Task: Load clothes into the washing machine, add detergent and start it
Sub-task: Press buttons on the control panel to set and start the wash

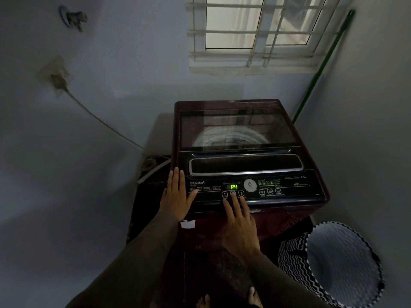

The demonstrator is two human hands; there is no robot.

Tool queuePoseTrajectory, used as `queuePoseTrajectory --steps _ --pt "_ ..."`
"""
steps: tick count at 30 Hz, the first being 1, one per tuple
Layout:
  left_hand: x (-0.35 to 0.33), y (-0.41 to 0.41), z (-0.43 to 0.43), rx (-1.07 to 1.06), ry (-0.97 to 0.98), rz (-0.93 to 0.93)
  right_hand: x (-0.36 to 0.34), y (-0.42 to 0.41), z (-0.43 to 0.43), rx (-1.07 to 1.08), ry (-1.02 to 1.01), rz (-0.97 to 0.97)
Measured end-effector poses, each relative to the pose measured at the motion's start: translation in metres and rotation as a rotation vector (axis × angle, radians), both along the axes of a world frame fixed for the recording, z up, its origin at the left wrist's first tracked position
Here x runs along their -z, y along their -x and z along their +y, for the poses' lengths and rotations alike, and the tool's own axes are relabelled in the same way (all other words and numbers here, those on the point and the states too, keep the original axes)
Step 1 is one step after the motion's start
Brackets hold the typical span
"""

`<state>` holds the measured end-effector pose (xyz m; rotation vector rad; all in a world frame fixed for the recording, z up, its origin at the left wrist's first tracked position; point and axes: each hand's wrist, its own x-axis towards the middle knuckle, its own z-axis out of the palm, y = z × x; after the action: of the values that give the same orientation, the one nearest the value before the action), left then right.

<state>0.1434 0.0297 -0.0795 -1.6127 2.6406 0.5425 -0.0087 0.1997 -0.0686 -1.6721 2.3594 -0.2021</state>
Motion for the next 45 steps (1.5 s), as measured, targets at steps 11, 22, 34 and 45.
queuePoseTrajectory --steps 11,22,34,45 --pt "-0.001 0.002 0.0 -0.022 -0.025 0.002 -0.014 0.003 -0.006 -0.005 -0.024 -0.004" --pt "-0.004 0.001 0.001 -0.022 -0.037 -0.007 -0.012 0.004 -0.002 -0.03 -0.024 0.019" --pt "-0.004 0.001 0.002 -0.028 -0.044 -0.007 -0.014 0.002 -0.003 -0.024 -0.044 -0.013" --pt "-0.005 0.001 0.003 -0.019 -0.052 -0.006 -0.01 0.003 -0.002 -0.015 -0.017 -0.029"
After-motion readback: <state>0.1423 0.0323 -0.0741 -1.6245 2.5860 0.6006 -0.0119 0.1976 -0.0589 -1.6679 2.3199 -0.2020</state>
